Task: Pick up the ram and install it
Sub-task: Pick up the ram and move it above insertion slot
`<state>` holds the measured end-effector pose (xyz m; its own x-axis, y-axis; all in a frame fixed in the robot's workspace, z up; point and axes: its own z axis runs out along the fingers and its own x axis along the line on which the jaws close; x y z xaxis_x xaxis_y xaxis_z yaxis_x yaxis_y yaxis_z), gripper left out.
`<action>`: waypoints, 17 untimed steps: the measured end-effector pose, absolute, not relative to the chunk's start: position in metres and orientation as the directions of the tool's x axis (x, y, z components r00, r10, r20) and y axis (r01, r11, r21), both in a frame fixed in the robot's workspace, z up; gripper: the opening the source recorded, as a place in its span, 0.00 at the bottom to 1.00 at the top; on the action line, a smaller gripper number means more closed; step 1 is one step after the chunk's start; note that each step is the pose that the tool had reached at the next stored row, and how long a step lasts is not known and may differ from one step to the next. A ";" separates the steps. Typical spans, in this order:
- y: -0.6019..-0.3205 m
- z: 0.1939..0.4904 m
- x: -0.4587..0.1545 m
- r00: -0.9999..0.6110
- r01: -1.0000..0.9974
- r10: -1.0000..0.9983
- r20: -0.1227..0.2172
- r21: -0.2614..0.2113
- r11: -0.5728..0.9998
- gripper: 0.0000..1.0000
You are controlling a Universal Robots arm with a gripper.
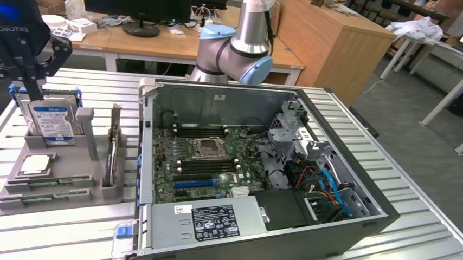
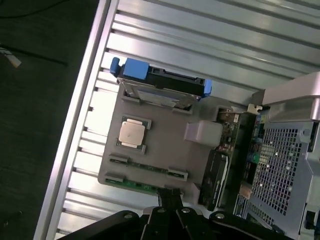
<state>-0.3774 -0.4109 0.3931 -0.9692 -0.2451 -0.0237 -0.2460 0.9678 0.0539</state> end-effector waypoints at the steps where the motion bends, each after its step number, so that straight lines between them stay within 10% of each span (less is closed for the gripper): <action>1: -0.411 0.393 -0.377 -0.966 -0.258 -0.257 -0.024 0.054 0.965 0.11; 17: -0.411 0.393 -0.377 -0.892 -0.452 -0.451 -0.027 0.063 0.890 0.11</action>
<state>-0.3774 -0.4109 0.3931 -0.8920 -0.4513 -0.0271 -0.4521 0.8898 0.0628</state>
